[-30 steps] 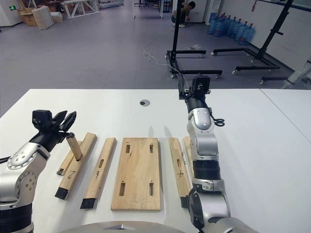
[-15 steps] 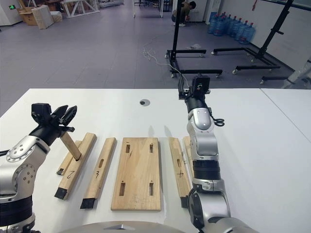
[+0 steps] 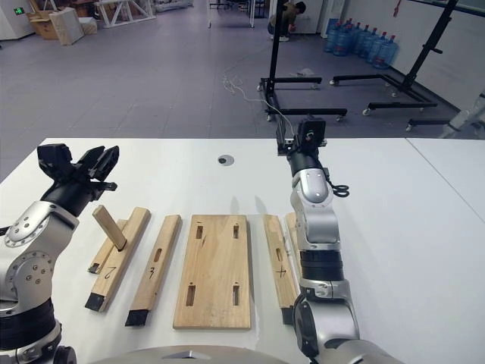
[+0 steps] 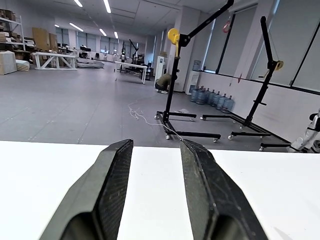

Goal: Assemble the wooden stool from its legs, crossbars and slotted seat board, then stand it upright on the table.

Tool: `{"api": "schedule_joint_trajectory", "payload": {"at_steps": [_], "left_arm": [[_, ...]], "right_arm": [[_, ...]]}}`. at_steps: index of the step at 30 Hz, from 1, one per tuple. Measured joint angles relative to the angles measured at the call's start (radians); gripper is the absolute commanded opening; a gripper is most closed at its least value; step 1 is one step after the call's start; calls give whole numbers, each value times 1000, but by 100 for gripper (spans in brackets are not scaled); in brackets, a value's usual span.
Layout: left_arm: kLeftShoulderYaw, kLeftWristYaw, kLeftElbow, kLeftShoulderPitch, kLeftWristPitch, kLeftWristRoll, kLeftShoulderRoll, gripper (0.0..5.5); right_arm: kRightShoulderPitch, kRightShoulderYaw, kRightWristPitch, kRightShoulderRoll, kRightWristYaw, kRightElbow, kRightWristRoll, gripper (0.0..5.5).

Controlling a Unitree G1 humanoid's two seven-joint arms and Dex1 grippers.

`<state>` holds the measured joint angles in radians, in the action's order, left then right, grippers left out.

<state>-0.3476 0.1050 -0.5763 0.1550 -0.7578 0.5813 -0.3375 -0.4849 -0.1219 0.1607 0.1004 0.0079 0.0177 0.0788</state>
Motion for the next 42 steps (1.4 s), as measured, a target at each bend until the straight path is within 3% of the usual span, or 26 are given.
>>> {"api": "schedule_joint_trajectory", "payload": {"at_steps": [6, 12, 17, 28, 33, 38, 42], "left_arm": [[-8, 0, 0, -6, 0, -2, -3, 169], [114, 70, 162, -71, 163, -118, 8, 169], [74, 83, 178, -97, 225, -123, 7, 169], [74, 54, 165, -42, 166, -107, 18, 169], [13, 33, 90, 51, 127, 6, 31, 169], [-160, 56, 132, 69, 126, -3, -151, 169], [-197, 158, 279, -148, 181, -151, -279, 169]], "right_arm": [[0, 3, 0, 0, 0, 1, 0, 329], [-17, 15, -1, -3, 3, 1, 0, 329], [-44, 0, 0, 4, 9, 0, 5, 329], [-45, 4, -10, -2, 17, 5, 4, 329], [-45, 4, -10, -2, 20, 5, 4, 329], [-39, 1, -8, 1, 18, -23, 4, 329], [-10, -7, 3, 2, 9, -53, 2, 329]]}}
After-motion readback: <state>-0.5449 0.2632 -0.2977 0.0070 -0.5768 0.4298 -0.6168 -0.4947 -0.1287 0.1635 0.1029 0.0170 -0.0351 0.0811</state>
